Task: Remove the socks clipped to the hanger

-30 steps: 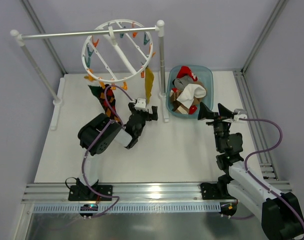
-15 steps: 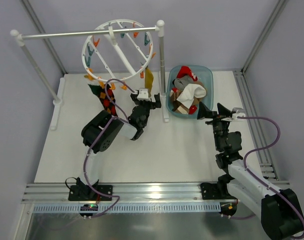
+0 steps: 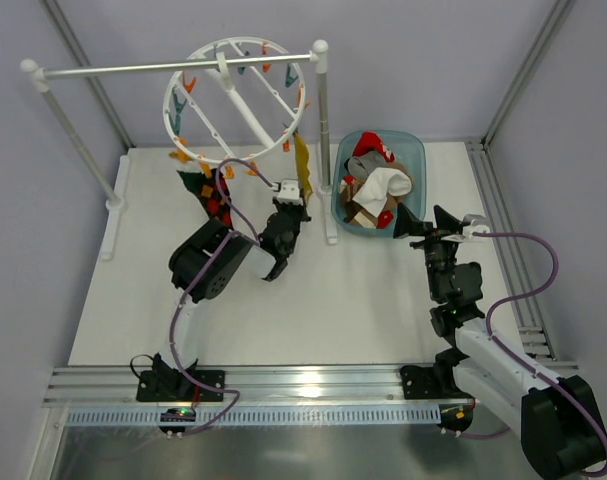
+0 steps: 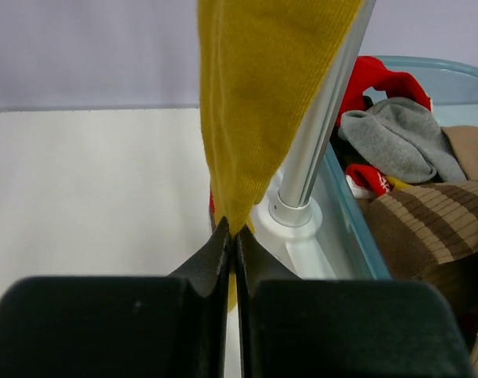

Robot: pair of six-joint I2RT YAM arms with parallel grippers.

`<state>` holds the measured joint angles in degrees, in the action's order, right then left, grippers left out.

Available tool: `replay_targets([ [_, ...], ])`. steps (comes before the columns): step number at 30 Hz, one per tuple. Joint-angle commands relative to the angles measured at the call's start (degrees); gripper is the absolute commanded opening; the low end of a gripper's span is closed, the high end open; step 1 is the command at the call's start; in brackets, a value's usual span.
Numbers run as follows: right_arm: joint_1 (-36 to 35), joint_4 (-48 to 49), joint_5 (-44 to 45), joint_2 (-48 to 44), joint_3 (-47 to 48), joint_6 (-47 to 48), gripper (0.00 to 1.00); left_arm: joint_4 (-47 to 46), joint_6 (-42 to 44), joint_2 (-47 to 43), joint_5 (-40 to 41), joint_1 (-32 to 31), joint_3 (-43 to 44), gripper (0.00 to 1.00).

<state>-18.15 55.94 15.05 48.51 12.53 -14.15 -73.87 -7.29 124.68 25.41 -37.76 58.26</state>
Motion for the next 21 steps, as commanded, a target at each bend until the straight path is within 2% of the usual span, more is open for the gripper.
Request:
replay_targets([
  [1, 0.2, 4.3, 0.6, -0.5, 1.6, 0.5, 1.00, -14.7, -0.5, -3.2, -0.8, 0.1, -1.8, 0.00],
  [8, 0.2, 2.8, -1.9, -0.9, 2.6, 0.8, 1.00, -14.7, -4.8, -9.7, -3.9, 0.1, -9.7, 0.00],
  [12, 0.2, 0.5, -9.2, 0.4, 5.1, 1.3, 1.00, -14.7, -6.8, -12.2, -6.7, -0.5, -15.6, 0.00],
  [16, 0.2, -1.6, -21.6, 4.3, 9.0, 1.9, 1.00, -14.7, -10.5, -14.5, -7.7, -0.9, -20.2, 0.00],
  [21, -0.7, 3.2, -25.7, 10.7, 11.5, 2.5, 1.00, -14.7, -9.8, -16.8, -8.0, -3.5, -23.7, 0.00],
])
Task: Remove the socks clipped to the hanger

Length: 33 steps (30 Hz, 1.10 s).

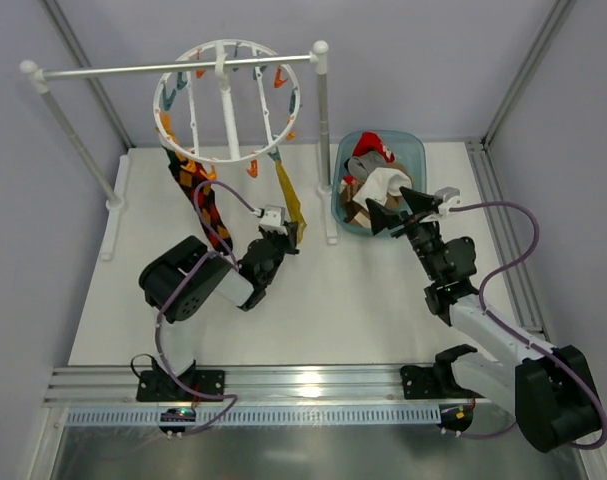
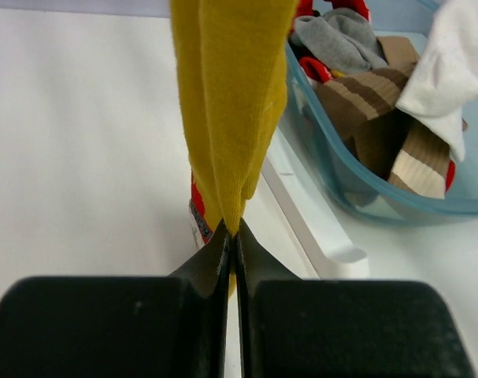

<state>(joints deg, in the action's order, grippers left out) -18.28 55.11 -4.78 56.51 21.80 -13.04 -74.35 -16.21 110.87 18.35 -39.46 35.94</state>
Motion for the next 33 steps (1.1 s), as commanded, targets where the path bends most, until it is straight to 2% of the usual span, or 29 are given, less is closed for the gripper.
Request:
replay_targets([
  [1, -1.0, 4.5, -6.2, 4.4, 2.7, 1.9, 1.00, -14.2, -0.7, -3.3, -0.9, -2.5, -1.9, 0.00],
  [6, -6.2, 1.8, -4.9, 7.8, 8.1, 5.6, 1.00, -14.2, 1.8, -3.9, 0.5, -6.5, -4.3, 0.00],
  [10, -15.5, -4.5, -0.4, 10.2, 13.0, 12.5, 1.00, -14.2, 2.8, -5.1, 1.2, -7.0, -5.4, 0.00],
  [13, -18.7, -7.3, 1.0, 12.8, 17.8, 14.1, 1.00, -14.2, 3.3, -5.8, 1.7, -7.2, -6.2, 0.00],
  [16, -20.9, -11.2, 2.8, 16.9, 21.6, 15.8, 0.98, -14.2, 3.6, -5.7, 2.1, -7.2, -6.4, 0.00],
  [20, -25.2, -17.3, 4.5, 22.8, 31.1, 19.9, 0.94, -14.2, 3.6, -5.4, 2.4, -7.1, -6.7, 0.00],
  [25, -28.6, -22.5, 11.9, 29.5, 40.1, 23.4, 0.88, -14.2, 4.1, -5.8, 3.8, -7.2, -7.2, 0.00],
  [33, -31.2, -23.7, 19.8, 37.4, 48.8, 26.8, 0.84, -14.2, 4.7, -6.6, 4.6, -7.1, -8.3, 0.00],
])
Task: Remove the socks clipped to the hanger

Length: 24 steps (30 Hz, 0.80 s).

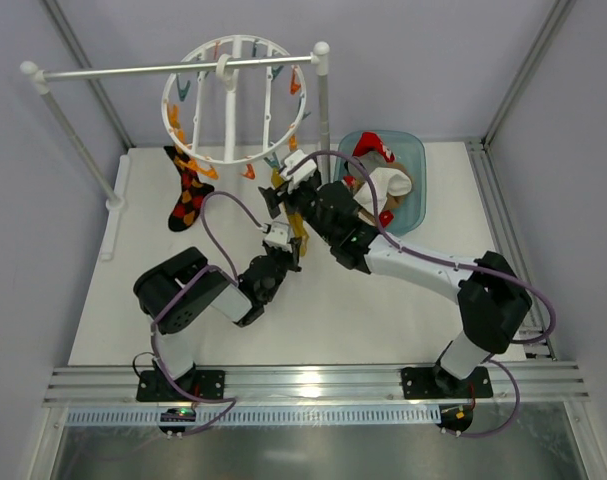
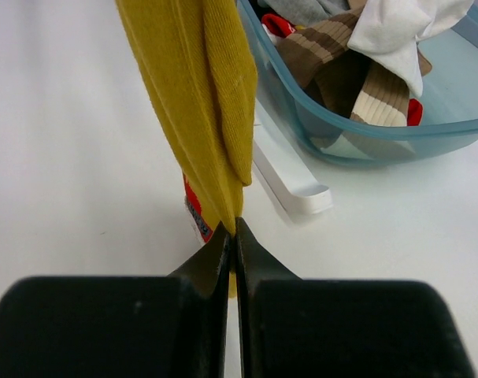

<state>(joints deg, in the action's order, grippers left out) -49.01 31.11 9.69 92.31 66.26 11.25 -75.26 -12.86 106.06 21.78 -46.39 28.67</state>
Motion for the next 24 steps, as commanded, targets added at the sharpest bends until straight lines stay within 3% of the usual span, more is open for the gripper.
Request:
replay_targets([
  [1, -0.6, 0.3, 5.7, 2.3, 5.1, 2.7, 0.83, -13.3, 1.4, -2.0, 1.2, -0.2, -1.2, 0.00],
  [9, -0.7, 2.0, 10.0, 8.2, 10.7, 4.3, 0.80, -13.3, 1.6, -2.6, 0.8, -0.2, -2.0, 0.00],
  [24, -0.7, 20.0, 11.1, 12.3, 7.6, 5.6, 0.73, -13.3, 1.0, -1.3, -0.1, -0.2, -1.5, 0.00],
])
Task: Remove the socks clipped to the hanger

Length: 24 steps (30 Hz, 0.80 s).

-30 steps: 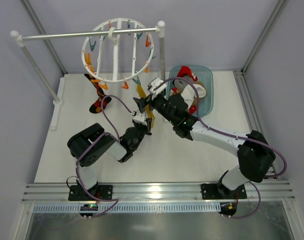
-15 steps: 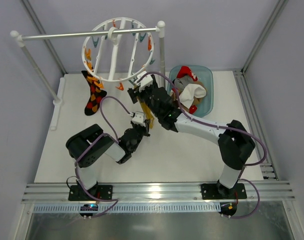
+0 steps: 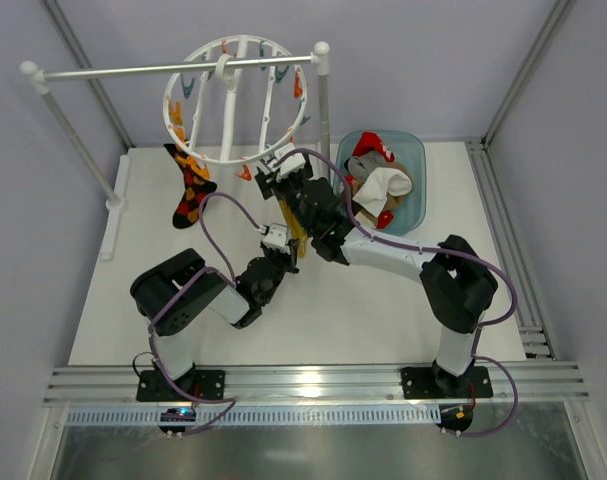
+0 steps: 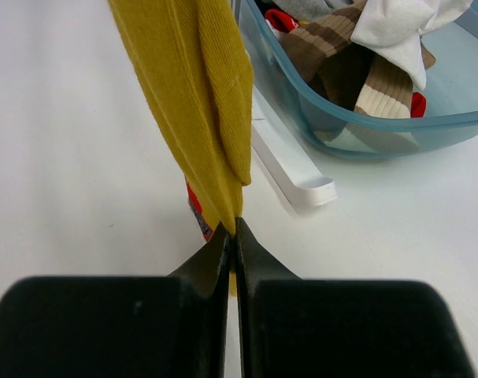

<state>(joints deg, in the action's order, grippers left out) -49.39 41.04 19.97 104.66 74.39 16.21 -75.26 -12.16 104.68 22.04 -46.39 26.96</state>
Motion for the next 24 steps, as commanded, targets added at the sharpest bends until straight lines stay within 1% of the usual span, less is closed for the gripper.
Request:
replay_targets([
  [1, -0.3, 10.9, 0.5, 0.1, -1.1, 0.8, 0.73, -13.3, 0.1, 0.2, -0.5, -0.3, 0.2, 0.00],
  [3, -0.4, 12.9, -0.4, 0.5, -1.7, 0.9, 0.73, -13.3, 0.0, 0.3, -0.7, -0.2, 0.4, 0.00],
  [6, -0.4, 13.2, -1.6, 1.4, -0.8, 1.0, 0.73, -13.3, -0.1, 0.3, -0.8, -0.2, 0.3, 0.00],
  [9, -0.4, 13.0, -2.4, 2.5, 0.0, 1.2, 0.67, -13.3, -0.1, 0.2, -0.8, -0.3, 0.2, 0.00],
  [10, -0.4, 13.5, -2.7, 2.7, 0.0, 1.4, 0.61, -13.3, -0.1, 0.3, -0.9, -0.3, 0.2, 0.00],
  [12, -0.4, 15.6, -3.3, 2.9, -0.5, 1.7, 0.52, -13.3, -0.1, 0.3, -1.0, -0.3, 0.3, 0.00],
  [13, -0.4, 16.3, -3.5, 3.2, -0.8, 2.1, 0.38, -13.3, -0.1, 0.4, -1.0, -0.3, 0.3, 0.00],
  [14, -0.5, 17.1, -3.4, 3.3, -1.0, 2.6, 0.26, -13.3, -0.1, 0.4, -1.0, -0.3, 0.2, 0.00],
  [15, -0.4, 17.8, -2.8, 3.4, -1.3, 2.5, 0.08, -13.3, -0.1, 0.5, -1.0, -0.3, 0.4, 0.00],
  [16, -0.6, 19.0, -2.7, 3.5, -1.9, 2.8, 0.04, -13.3, -0.1, 0.4, -1.0, -0.3, 0.4, 0.00],
  [17, -0.6, 21.3, -2.6, 3.5, -2.3, 3.1, 0.04, -13.3, -0.1, 0.6, -1.0, -0.3, 0.4, 0.00],
  [22, -0.7, 23.2, -1.8, 3.0, -3.9, 3.4, 0.04, -13.3, -0.2, 1.0, -0.9, -0.3, 0.5, 0.00],
  [24, -0.8, 23.5, -1.2, 2.9, -4.1, 3.3, 0.06, -13.3, -0.1, 1.0, -0.9, -0.4, 0.6, 0.00],
])
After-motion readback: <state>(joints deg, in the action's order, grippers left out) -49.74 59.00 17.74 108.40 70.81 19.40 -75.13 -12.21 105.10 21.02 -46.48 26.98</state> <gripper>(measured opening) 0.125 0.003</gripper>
